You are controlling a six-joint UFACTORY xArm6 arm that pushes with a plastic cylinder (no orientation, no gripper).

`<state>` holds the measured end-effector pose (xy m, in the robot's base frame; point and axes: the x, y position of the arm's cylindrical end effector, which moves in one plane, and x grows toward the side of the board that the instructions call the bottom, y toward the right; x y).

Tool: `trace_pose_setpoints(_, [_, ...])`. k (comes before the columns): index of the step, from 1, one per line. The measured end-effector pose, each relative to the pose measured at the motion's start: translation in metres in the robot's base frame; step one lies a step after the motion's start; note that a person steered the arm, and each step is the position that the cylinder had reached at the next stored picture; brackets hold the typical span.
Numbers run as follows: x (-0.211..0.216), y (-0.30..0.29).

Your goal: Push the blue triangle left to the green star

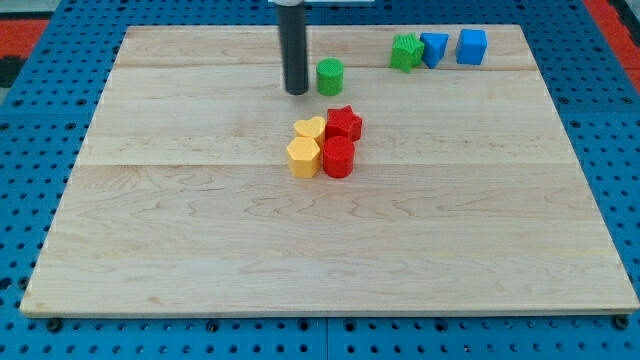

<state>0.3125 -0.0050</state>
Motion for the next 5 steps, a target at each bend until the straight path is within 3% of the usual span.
trace_pose_setpoints(1, [-0.059, 0.071])
trace_pose_setpoints(2, [-0.037, 0.023])
trace_pose_setpoints(3, [0.0, 0.027])
trace_pose_setpoints(4, [0.0, 0.147])
trace_pose_setpoints(5, [-0.034, 0.283])
